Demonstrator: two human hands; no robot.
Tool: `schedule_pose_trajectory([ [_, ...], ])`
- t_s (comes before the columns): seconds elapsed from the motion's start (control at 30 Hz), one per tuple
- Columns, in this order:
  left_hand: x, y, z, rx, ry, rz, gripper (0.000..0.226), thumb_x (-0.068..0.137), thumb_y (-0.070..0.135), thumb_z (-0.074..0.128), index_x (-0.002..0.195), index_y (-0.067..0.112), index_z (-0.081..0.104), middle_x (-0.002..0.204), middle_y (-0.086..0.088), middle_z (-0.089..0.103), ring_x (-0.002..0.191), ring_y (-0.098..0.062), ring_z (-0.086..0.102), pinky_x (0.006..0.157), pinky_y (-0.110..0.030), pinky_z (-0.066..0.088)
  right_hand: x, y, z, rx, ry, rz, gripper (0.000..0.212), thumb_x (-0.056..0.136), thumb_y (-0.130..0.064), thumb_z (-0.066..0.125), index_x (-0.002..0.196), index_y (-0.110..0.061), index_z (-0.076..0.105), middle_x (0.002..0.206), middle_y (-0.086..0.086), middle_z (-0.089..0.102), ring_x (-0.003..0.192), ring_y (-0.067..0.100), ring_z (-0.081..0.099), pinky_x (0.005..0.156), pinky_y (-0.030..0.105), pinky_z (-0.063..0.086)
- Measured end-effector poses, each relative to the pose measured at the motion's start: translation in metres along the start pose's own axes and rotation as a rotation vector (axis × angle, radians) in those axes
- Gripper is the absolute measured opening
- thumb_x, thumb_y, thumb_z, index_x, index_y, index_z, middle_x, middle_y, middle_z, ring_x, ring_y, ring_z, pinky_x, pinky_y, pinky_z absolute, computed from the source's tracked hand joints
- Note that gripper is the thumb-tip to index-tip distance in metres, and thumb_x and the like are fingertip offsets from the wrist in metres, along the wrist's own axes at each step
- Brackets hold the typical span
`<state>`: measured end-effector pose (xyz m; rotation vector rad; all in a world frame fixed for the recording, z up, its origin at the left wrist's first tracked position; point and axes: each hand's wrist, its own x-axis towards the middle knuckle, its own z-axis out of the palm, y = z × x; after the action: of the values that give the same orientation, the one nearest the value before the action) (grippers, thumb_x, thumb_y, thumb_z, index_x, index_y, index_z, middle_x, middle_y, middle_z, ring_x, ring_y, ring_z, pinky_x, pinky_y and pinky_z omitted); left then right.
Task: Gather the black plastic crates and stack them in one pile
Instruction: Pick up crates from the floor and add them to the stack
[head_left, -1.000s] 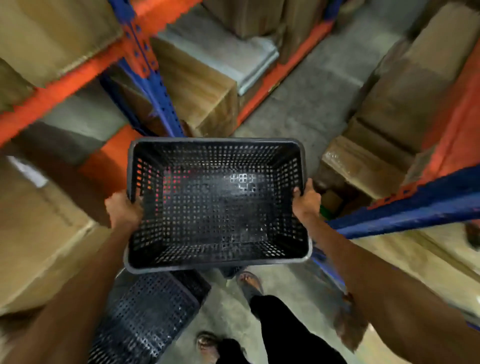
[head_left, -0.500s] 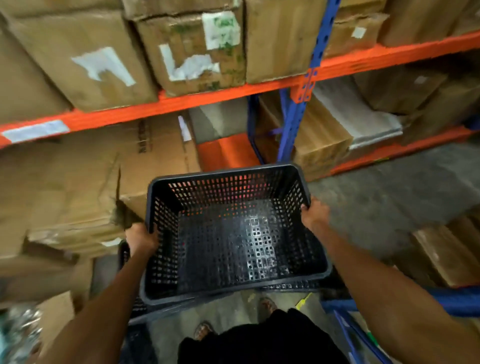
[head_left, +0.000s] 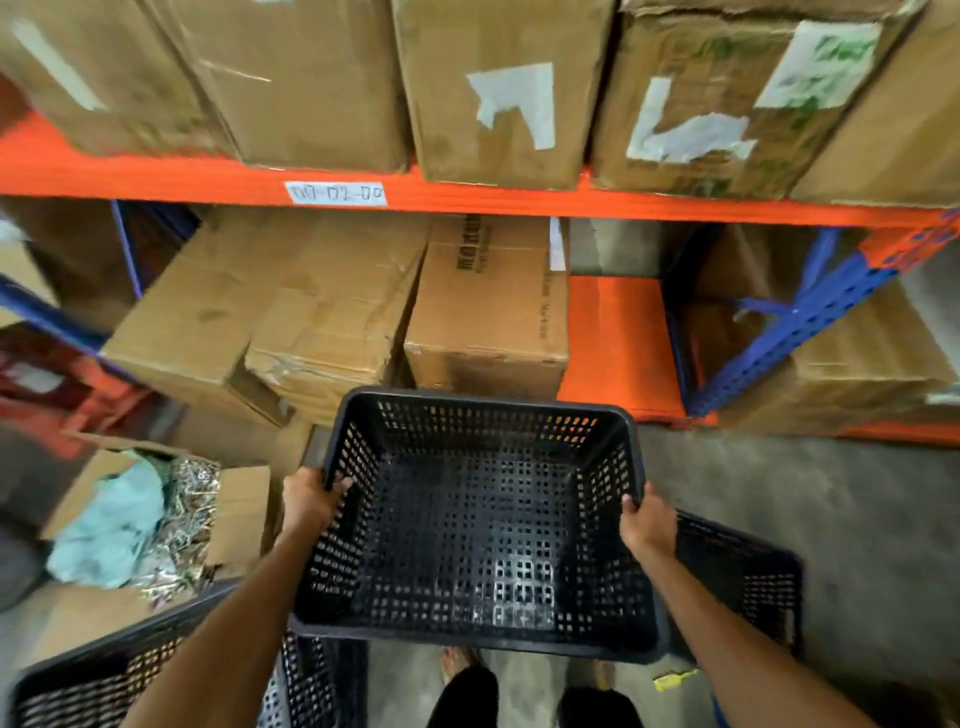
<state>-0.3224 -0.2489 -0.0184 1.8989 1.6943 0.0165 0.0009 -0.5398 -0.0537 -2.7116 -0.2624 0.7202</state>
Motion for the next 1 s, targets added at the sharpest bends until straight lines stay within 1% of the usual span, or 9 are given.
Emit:
schedule_pose_trajectory([
  [0.1, 0.021, -0.001, 0.000, -0.028, -0.016, -0.004, 0.033, 0.082, 0.027, 0.073, 0.096, -0.003, 0.073, 0.092, -0.024, 0.074, 0.087, -0.035, 0.071, 0.077, -0.042, 0.056, 0.008, -0.008, 0.015, -0.001, 0.028, 0.025, 0.049, 0.099, -0.022, 0.048, 0.144, -0.005, 0.040, 0.127, 0.029, 0.060, 0.121, 0.044, 0.054, 0.096, 0.049, 0.046],
  [0.2, 0.039, -0.001, 0.003, 0.004, -0.038, -0.006, 0.037, 0.085, 0.031, 0.069, 0.099, -0.003, 0.072, 0.094, -0.025, 0.073, 0.089, -0.038, 0.070, 0.078, -0.043, 0.056, 0.018, -0.014, 0.027, -0.014, 0.031, 0.036, 0.050, 0.099, -0.024, 0.048, 0.144, -0.005, 0.040, 0.126, 0.029, 0.060, 0.121, 0.046, 0.052, 0.094, 0.050, 0.047],
  [0.3, 0.059, -0.005, 0.005, 0.039, -0.051, 0.010, 0.039, 0.086, 0.034, 0.067, 0.098, -0.003, 0.072, 0.092, -0.024, 0.073, 0.086, -0.037, 0.070, 0.076, -0.043, 0.056, 0.027, -0.022, 0.040, -0.027, 0.050, 0.024, 0.049, 0.099, -0.026, 0.048, 0.142, -0.004, 0.041, 0.123, 0.028, 0.062, 0.117, 0.047, 0.053, 0.091, 0.051, 0.048],
  [0.47, 0.085, -0.022, 0.013, 0.040, -0.055, -0.015, 0.041, 0.087, 0.036, 0.066, 0.094, -0.004, 0.071, 0.090, -0.023, 0.073, 0.083, -0.036, 0.070, 0.076, -0.046, 0.057, 0.035, -0.034, 0.061, -0.024, 0.067, 0.025, 0.041, 0.099, -0.024, 0.047, 0.131, 0.001, 0.045, 0.112, 0.030, 0.065, 0.109, 0.049, 0.057, 0.083, 0.052, 0.051],
  [0.63, 0.096, -0.028, 0.026, 0.077, -0.034, -0.019, 0.040, 0.088, 0.035, 0.064, 0.094, -0.004, 0.071, 0.089, -0.025, 0.073, 0.082, -0.038, 0.070, 0.070, -0.041, 0.055, 0.037, -0.029, 0.075, -0.031, 0.091, 0.022, 0.045, 0.100, -0.027, 0.044, 0.138, -0.002, 0.042, 0.109, 0.032, 0.065, 0.104, 0.050, 0.059, 0.078, 0.053, 0.052],
  [0.77, 0.100, -0.026, 0.033, 0.070, -0.024, 0.014, 0.038, 0.087, 0.033, 0.066, 0.087, -0.004, 0.070, 0.083, -0.024, 0.073, 0.077, -0.038, 0.070, 0.065, -0.039, 0.053, 0.045, -0.027, 0.075, -0.053, 0.102, 0.016, 0.042, 0.100, -0.027, 0.045, 0.133, -0.001, 0.044, 0.104, 0.030, 0.066, 0.096, 0.048, 0.062, 0.072, 0.051, 0.053],
  [0.87, 0.097, -0.026, 0.038, 0.060, -0.008, 0.012, 0.038, 0.086, 0.034, 0.066, 0.084, -0.004, 0.070, 0.081, -0.025, 0.072, 0.075, -0.038, 0.070, 0.063, -0.039, 0.053, 0.045, -0.025, 0.072, -0.062, 0.102, 0.037, 0.047, 0.100, -0.028, 0.045, 0.140, -0.004, 0.041, 0.108, 0.029, 0.066, 0.101, 0.047, 0.061, 0.074, 0.050, 0.054],
  [0.93, 0.097, -0.028, 0.039, 0.063, -0.016, 0.012, 0.038, 0.086, 0.035, 0.066, 0.087, -0.002, 0.072, 0.083, -0.022, 0.073, 0.075, -0.036, 0.070, 0.064, -0.037, 0.054, 0.045, -0.023, 0.072, -0.071, 0.105, 0.010, 0.047, 0.100, -0.028, 0.045, 0.140, -0.003, 0.040, 0.109, 0.029, 0.066, 0.103, 0.048, 0.060, 0.077, 0.050, 0.053],
  [1.0, 0.100, -0.030, 0.040, 0.056, -0.028, 0.015, 0.037, 0.086, 0.036, 0.066, 0.091, 0.000, 0.073, 0.085, -0.020, 0.074, 0.076, -0.032, 0.071, 0.067, -0.035, 0.055, 0.045, -0.022, 0.074, -0.076, 0.119, 0.001, 0.049, 0.100, -0.028, 0.044, 0.142, -0.003, 0.039, 0.105, 0.029, 0.067, 0.102, 0.048, 0.060, 0.075, 0.050, 0.053],
])
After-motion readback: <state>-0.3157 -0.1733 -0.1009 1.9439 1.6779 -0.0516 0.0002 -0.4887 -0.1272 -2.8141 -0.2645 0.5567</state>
